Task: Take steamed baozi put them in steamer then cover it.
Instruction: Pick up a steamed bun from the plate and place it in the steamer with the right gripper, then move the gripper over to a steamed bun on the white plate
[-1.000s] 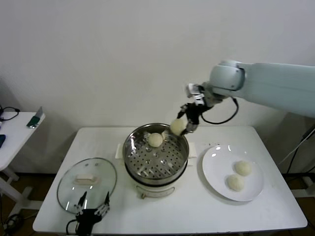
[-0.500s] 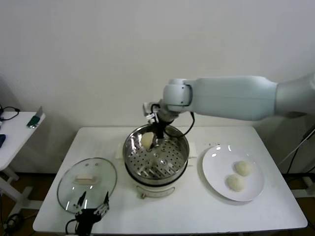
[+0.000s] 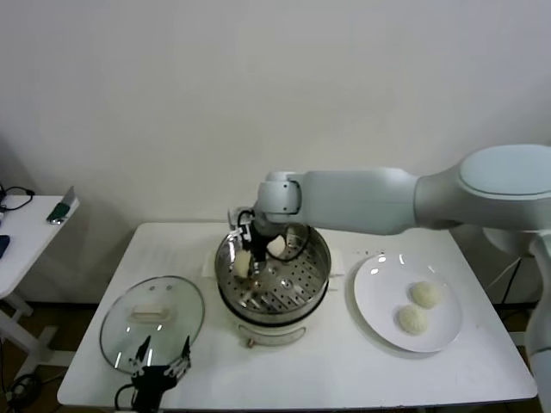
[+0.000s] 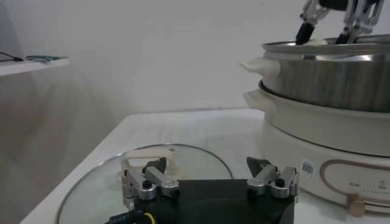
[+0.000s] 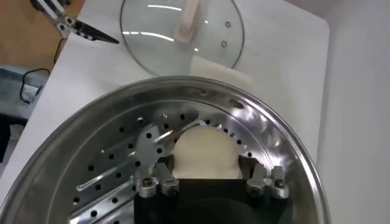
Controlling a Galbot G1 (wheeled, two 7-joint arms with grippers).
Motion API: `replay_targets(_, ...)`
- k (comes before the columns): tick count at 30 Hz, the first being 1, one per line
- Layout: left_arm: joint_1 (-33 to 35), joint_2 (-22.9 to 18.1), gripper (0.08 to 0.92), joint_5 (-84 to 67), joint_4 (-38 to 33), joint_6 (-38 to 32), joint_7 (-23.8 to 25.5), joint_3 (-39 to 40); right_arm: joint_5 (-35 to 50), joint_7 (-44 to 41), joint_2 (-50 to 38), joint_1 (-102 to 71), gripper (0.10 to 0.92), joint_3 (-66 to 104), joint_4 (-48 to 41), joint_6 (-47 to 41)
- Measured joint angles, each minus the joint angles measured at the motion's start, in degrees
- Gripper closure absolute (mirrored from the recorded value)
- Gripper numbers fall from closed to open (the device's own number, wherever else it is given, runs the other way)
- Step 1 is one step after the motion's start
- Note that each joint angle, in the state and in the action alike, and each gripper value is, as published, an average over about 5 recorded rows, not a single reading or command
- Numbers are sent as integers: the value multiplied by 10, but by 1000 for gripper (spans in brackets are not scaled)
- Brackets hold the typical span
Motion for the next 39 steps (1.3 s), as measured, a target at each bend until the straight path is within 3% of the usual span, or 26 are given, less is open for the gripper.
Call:
replay_targets(3, 0, 0, 177, 0, 0, 0, 0, 1, -3, 3, 3, -4, 320, 1, -3, -2)
replay_targets(10, 1, -2, 177, 2, -1, 0, 0, 3, -2, 4, 0, -6, 209, 9, -1, 2)
replay_targets(16, -1, -2, 177, 4, -1, 0, 1, 5, 1, -18, -33, 24, 203, 5, 19, 23)
replay_targets(27, -13, -2, 177, 6, 3, 1, 1, 5, -21, -114, -208, 161, 203, -79, 115, 91)
replay_targets(39, -15, -8, 177, 6, 1, 2, 1, 1, -136, -152, -403, 161, 203, -151, 166, 131)
